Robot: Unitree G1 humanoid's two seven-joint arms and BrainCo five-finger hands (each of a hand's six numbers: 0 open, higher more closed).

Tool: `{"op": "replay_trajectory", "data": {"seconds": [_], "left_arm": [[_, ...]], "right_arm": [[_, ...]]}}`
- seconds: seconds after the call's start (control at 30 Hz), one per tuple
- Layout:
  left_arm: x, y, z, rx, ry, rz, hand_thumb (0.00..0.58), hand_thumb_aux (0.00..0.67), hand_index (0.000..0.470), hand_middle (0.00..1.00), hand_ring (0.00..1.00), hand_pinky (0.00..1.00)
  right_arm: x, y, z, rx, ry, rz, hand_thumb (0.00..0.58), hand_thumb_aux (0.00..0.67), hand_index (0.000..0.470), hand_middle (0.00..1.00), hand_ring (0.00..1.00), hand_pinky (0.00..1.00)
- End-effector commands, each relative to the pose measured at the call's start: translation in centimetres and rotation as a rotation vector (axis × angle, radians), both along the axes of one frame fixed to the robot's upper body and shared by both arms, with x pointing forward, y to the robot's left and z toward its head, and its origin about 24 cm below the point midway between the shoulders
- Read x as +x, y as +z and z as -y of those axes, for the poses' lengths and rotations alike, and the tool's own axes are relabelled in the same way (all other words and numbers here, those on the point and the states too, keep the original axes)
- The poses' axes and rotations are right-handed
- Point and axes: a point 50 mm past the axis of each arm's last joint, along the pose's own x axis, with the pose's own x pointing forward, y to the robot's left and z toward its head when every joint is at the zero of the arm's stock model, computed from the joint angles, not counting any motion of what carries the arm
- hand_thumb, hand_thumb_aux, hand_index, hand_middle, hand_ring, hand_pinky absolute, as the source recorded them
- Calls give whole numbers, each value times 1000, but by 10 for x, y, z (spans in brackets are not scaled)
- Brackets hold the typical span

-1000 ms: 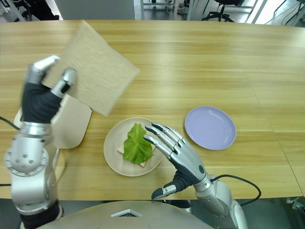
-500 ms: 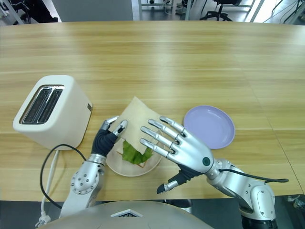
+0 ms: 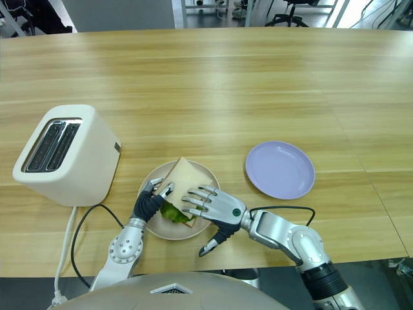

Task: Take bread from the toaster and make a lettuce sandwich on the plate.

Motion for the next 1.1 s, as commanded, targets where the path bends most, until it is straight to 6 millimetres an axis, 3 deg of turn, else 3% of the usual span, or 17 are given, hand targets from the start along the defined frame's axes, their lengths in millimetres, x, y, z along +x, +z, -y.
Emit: {"op": "replay_trajectory", "data": {"seconds": [0.03,0.13,0.23,0.27,0.3,0.33,0.37,0.4,0.5,0.6,0.7,0.83,0.97,1.07,1.1], "left_arm": [[-6,-5,5,38,-46,-14,580,670,460,1000,1000,1000],[-10,-8,6,168,-91,-12,580,670,460,1000,1000,1000],[-9,-2,0,443,-131,69,580,670,460,1000,1000,1000],[-6,6,-4,538,-121,128,120,74,51,1000,1000,1000],[-3,17,-9,590,-94,191,0,0,0,1000,1000,1000],[1,32,-15,610,-50,261,0,0,0,882,882,882],[4,46,-20,633,-10,326,0,0,0,541,541,541],[7,63,-26,646,32,400,0,0,0,0,0,0],[9,100,-39,606,107,548,0,0,0,0,0,0],[5,121,-49,539,146,628,0,0,0,0,0,0],[1,128,-56,523,170,661,0,0,0,0,0,0],[-1,129,-58,479,184,675,0,0,0,0,0,0],[-2,131,-55,466,157,705,0,0,0,0,0,0],[-4,134,-54,381,136,725,0,0,0,0,0,0],[-4,134,-55,331,123,725,322,223,153,0,0,0]], "right_arm": [[-4,-23,-1,-142,-12,-114,0,0,0,0,0,0],[-7,-31,-5,-220,11,-179,0,0,0,0,0,0],[-11,-36,-8,-263,28,-246,0,0,0,0,0,0],[-11,-38,-8,-284,28,-266,0,0,0,0,0,0],[-12,-40,-7,-311,33,-281,0,0,0,0,0,0],[-12,-42,-6,-333,38,-295,0,0,0,0,0,0],[-12,-43,-4,-351,35,-309,0,0,0,0,0,0],[-12,-45,-3,-371,40,-320,0,0,0,0,0,0],[-11,-47,3,-407,21,-348,0,0,0,0,0,0],[-7,-47,18,-478,-29,-360,0,0,0,0,0,0],[0,-41,30,-514,-78,-356,0,0,0,0,0,0],[9,-25,28,-439,-85,-291,0,0,0,0,0,0],[17,-2,15,-265,-57,-182,0,0,0,0,0,0],[27,35,-1,90,-73,-105,0,0,0,0,0,0],[29,47,-2,217,-93,-121,0,0,0,0,0,0]]}}
